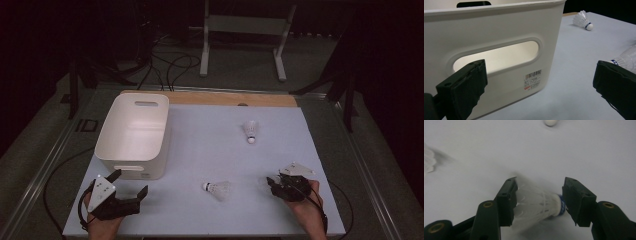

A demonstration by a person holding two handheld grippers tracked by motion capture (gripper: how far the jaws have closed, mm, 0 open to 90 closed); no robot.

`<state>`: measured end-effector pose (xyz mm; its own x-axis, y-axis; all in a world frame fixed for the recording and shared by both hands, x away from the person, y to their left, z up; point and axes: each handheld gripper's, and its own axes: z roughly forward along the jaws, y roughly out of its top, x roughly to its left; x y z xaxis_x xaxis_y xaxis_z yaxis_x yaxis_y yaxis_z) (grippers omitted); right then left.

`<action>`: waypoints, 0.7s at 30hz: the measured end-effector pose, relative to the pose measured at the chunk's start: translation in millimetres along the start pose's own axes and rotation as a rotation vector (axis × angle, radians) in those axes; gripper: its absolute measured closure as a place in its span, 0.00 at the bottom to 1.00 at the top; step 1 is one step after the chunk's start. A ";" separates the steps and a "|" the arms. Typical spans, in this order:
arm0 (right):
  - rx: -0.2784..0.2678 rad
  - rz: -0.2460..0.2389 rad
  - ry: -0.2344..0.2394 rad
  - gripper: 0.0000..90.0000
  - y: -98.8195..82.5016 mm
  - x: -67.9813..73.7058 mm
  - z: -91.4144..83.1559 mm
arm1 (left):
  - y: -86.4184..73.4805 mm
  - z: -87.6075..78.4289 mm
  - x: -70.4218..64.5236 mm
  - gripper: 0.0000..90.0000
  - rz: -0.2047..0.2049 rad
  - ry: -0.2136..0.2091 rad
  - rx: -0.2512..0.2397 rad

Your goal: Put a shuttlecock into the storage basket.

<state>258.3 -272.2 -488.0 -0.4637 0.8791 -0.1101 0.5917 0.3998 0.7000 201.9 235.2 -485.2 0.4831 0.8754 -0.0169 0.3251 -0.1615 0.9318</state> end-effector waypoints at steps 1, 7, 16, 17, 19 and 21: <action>0.001 0.011 -0.012 0.53 -0.3 -1.9 -0.4 | 0.0 0.0 0.0 0.00 0.000 0.000 -0.001; 0.011 0.041 -0.058 0.64 -1.3 -9.7 -4.2 | -0.1 0.8 -0.4 0.00 -0.002 0.000 0.001; 0.026 0.058 -0.053 0.92 -1.1 -14.4 -6.1 | 0.0 1.4 -0.8 0.00 -0.002 0.000 0.003; 0.028 0.060 -0.057 0.94 -0.7 -14.6 -6.4 | 0.0 1.3 -0.6 0.00 -0.002 0.001 0.002; 0.027 0.058 -0.046 0.98 -0.1 -15.5 -7.0 | -0.1 1.0 -0.3 0.00 -0.003 0.003 0.001; 0.024 0.049 -0.048 0.98 0.8 -15.4 -7.6 | -0.1 0.7 -0.1 0.00 -0.004 0.005 0.002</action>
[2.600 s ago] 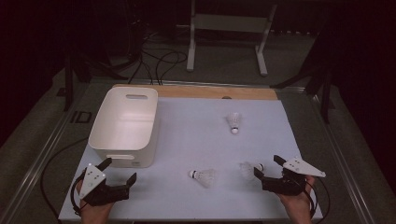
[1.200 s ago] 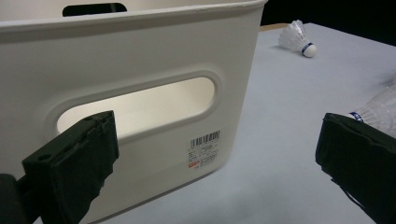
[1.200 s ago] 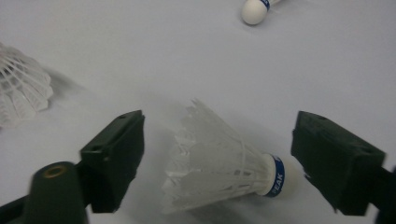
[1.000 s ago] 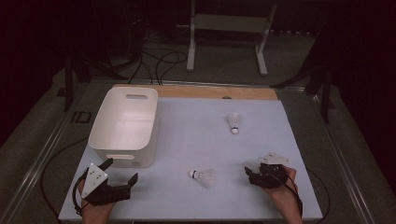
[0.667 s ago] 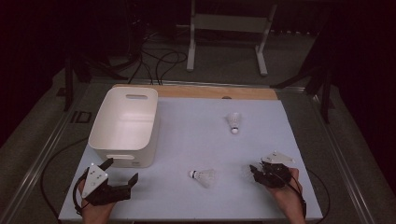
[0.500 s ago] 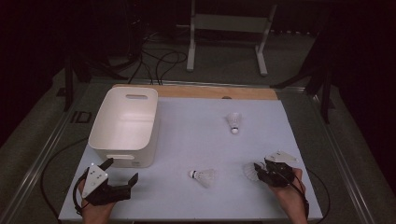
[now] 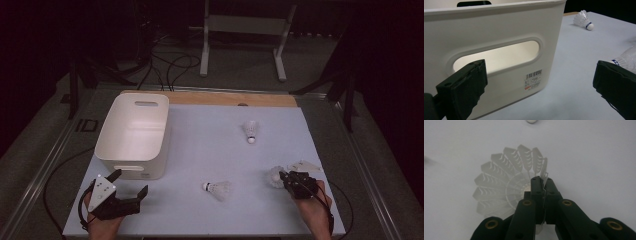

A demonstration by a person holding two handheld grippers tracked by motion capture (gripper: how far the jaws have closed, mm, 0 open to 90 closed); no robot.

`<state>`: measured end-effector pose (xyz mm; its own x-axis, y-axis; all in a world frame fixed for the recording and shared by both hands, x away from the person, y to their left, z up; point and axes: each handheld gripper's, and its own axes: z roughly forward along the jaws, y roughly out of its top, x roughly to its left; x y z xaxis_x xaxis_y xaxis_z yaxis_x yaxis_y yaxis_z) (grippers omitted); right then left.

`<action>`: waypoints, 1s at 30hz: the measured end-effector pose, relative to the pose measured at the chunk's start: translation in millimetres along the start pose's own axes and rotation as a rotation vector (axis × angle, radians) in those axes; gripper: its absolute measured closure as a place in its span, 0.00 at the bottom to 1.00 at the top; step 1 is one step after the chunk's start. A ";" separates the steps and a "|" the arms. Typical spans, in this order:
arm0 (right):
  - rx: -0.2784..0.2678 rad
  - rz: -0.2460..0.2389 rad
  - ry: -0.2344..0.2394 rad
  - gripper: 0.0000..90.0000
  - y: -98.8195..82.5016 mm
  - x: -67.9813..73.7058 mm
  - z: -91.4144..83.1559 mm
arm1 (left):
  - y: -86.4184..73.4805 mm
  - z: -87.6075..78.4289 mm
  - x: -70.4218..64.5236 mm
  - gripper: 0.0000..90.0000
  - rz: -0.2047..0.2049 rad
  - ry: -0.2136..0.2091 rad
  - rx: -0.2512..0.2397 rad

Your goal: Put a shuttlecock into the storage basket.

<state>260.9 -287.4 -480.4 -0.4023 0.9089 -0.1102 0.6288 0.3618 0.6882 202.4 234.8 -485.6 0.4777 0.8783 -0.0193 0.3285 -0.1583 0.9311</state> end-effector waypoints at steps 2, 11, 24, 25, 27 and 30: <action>-0.008 0.004 0.005 0.99 0.4 0.1 -0.2 | 0.0 -0.2 0.2 0.00 0.001 0.000 0.001; -0.046 0.016 -0.011 0.99 7.9 -1.4 -5.6 | 0.3 -1.1 0.2 0.00 0.003 0.001 -0.004; -0.067 0.018 -0.015 0.99 12.3 0.3 -5.5 | 0.2 -1.1 -0.1 0.00 0.005 0.000 -0.003; -0.067 0.018 -0.015 0.99 12.3 0.3 -5.5 | 0.2 -1.1 -0.1 0.00 0.005 0.000 -0.003; -0.072 0.018 -0.016 0.99 12.9 0.0 -6.2 | 0.3 -1.1 -0.3 0.00 0.008 0.000 -0.001; -0.074 0.018 -0.017 0.99 13.0 0.0 -6.4 | 0.2 -1.0 -0.5 0.00 0.009 0.000 0.001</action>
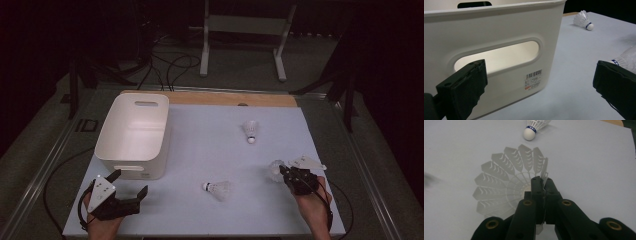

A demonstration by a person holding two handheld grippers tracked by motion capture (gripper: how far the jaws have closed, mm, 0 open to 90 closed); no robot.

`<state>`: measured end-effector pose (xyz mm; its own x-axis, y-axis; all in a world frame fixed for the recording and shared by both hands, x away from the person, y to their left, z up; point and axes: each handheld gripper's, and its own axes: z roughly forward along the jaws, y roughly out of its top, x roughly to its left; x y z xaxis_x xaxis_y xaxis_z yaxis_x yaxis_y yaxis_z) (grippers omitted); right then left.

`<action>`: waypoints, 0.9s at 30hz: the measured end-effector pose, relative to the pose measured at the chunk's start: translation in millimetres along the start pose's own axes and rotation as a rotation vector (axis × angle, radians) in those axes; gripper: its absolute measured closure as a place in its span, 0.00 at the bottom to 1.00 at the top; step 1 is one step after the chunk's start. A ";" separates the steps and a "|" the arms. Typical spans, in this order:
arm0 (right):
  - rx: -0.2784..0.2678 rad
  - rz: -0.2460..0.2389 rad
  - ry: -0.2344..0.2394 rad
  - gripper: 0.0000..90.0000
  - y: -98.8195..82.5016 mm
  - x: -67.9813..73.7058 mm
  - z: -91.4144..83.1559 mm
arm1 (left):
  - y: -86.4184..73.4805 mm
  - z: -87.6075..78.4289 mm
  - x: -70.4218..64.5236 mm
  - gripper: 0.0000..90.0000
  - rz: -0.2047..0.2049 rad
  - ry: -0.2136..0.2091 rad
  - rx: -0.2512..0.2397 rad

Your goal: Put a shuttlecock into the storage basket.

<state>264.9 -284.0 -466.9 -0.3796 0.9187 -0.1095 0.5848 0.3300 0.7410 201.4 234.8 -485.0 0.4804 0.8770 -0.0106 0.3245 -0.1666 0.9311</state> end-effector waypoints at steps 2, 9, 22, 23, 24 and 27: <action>-0.009 0.006 -0.001 0.99 0.5 -0.1 -0.7 | 0.0 0.0 0.0 0.00 0.000 0.000 -0.001; -0.023 0.033 0.025 0.99 1.5 -2.2 -1.7 | -0.1 -0.2 -0.1 0.00 -0.001 0.000 0.000; -0.037 0.030 0.018 0.99 6.0 -2.3 -2.8 | -0.2 0.5 -1.1 0.00 -0.002 -0.002 0.001; -0.040 0.031 0.018 0.99 6.4 -2.3 -2.9 | -0.3 0.5 -1.1 0.00 -0.002 -0.002 0.001; -0.040 0.033 0.017 0.99 6.9 -2.3 -3.2 | -0.3 0.6 -1.1 0.00 -0.001 -0.003 0.001; -0.044 0.028 0.020 0.99 7.7 -2.7 -3.2 | -0.4 0.9 -1.2 0.00 -0.001 -0.004 0.003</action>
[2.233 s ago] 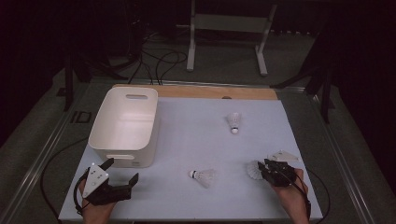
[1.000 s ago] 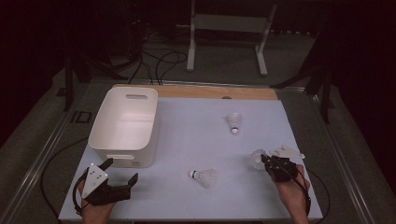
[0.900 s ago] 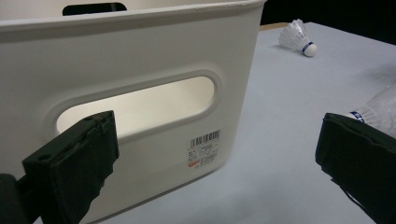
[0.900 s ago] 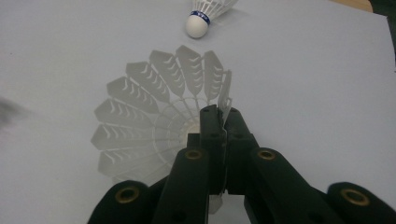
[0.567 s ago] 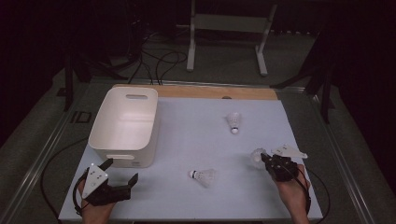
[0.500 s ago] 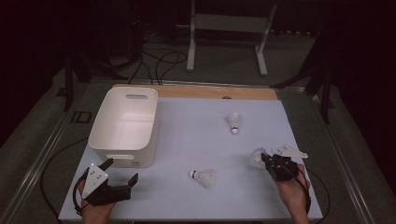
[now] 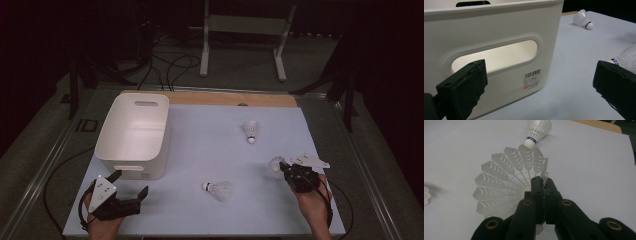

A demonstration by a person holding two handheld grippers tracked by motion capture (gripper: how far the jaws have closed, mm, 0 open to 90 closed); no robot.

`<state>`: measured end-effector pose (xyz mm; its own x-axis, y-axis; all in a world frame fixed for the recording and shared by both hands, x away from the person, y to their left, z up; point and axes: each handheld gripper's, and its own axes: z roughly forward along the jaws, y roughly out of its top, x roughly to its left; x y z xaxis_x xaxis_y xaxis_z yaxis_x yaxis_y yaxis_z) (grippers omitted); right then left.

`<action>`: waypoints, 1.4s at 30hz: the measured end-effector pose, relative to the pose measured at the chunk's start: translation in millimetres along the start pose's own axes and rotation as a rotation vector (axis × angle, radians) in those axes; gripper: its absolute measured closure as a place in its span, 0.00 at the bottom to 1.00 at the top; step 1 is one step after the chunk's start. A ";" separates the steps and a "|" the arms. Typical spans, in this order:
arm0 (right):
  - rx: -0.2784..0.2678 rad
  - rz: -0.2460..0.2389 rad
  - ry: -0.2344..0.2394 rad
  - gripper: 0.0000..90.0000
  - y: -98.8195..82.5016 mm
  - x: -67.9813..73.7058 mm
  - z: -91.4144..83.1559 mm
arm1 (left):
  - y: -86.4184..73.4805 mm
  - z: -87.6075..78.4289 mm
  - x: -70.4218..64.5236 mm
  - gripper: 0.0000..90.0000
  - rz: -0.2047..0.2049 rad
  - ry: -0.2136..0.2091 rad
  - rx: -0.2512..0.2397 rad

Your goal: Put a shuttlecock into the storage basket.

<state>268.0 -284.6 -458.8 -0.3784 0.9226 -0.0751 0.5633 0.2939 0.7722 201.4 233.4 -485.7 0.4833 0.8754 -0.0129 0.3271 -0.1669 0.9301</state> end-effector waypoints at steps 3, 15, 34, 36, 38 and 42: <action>0.001 0.000 -0.002 0.99 0.9 0.3 -0.1 | 0.0 0.0 -0.2 0.00 0.001 0.000 -0.001; -0.015 -0.006 -0.006 0.99 7.1 0.2 -1.8 | -0.3 0.2 0.1 0.00 0.002 -0.002 0.001; -0.045 -0.013 -0.007 0.99 15.8 -1.5 -7.0 | -0.4 0.0 -0.9 0.00 0.009 -0.002 -0.002; -0.046 -0.015 -0.009 0.99 17.3 -1.3 -7.7 | -0.3 -0.1 -0.9 0.00 0.009 -0.002 -0.003; -0.050 -0.018 -0.009 0.99 19.0 -1.2 -8.3 | -0.4 0.0 -1.0 0.00 0.008 -0.003 -0.002; -0.058 -0.021 -0.007 0.99 22.1 -0.7 -9.1 | -0.4 0.1 -1.3 0.00 0.012 0.000 -0.001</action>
<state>274.0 -281.0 -435.9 -0.3847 0.9180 -0.0961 0.5112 0.2986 0.8059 200.8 232.3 -486.1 0.4872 0.8733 -0.0022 0.3210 -0.1767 0.9304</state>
